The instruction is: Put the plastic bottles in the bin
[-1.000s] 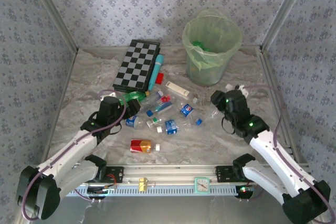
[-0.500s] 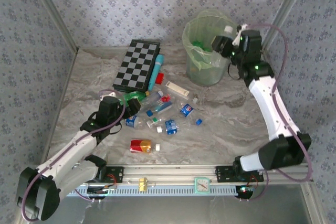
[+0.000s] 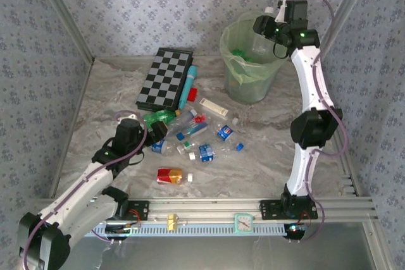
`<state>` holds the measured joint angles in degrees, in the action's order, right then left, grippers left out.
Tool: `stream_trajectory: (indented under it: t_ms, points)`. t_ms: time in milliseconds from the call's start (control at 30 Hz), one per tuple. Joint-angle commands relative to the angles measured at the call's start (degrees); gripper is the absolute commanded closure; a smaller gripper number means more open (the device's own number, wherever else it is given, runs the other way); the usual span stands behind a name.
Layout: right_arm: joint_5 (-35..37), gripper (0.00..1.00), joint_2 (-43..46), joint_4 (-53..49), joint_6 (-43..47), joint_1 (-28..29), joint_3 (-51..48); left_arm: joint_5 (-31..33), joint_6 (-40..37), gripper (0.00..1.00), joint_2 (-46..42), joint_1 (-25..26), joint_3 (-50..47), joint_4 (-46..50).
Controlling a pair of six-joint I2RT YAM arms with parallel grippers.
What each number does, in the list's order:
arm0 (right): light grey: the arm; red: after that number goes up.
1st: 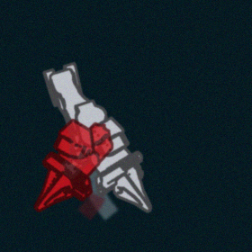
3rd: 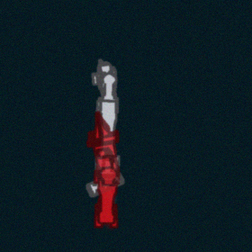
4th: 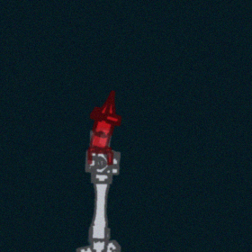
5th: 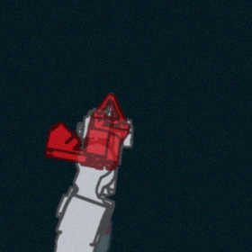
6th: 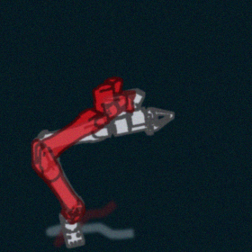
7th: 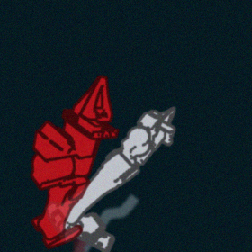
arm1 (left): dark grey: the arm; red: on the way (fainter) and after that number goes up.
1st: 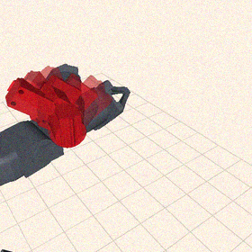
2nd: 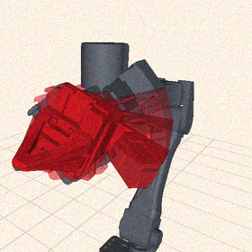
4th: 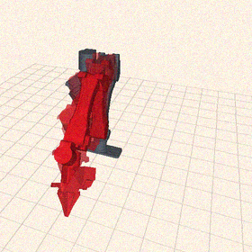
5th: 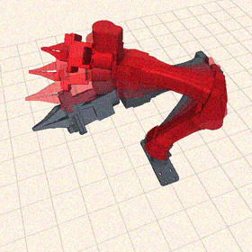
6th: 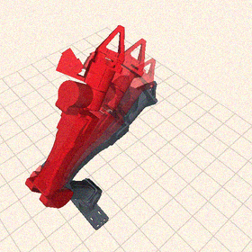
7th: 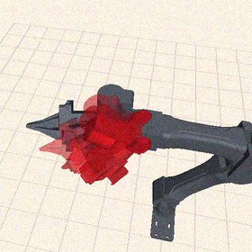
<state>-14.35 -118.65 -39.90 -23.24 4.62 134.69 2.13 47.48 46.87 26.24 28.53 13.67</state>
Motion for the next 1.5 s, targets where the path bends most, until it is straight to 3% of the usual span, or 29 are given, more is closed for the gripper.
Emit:
stream_trajectory:
  t_ms: [0, 400, 500, 667, 967, 1300, 1467]
  points:
    - [-3.5, 0.45, -4.0, -7.6, 1.4, 0.6, 5.1, -1.1, 0.5, 0.00, -0.6, -0.4, 0.9, 1.2]
    - [0.4, 0.42, -7.6, -8.6, 1.5, 2.2, 3.2, -2.7, 1.1, 0.00, -0.8, -0.4, 0.8, 1.9]
    - [0.5, 0.36, -7.6, -8.1, 0.9, 2.2, 3.5, -3.0, 1.5, 0.00, -0.8, -0.4, 0.5, 1.9]
    - [0.4, 0.18, -7.5, -8.2, 0.3, 2.1, 5.9, -3.1, 1.8, 0.00, -1.1, -0.3, 0.3, 1.9]
    - [2.7, 0.00, -0.4, -10.0, 3.8, 2.6, 6.1, -3.0, 2.1, 0.00, -1.2, -0.4, 0.4, 2.4]
    - [8.5, 0.00, 22.0, 0.7, 8.3, 7.7, -20.9, -6.4, 3.5, 0.00, -1.7, -0.2, 3.8, 9.5]
    - [13.4, 0.00, 34.5, 10.0, 7.6, 12.4, -40.2, -9.9, 10.7, 0.00, -3.8, 0.6, 5.6, 17.3]
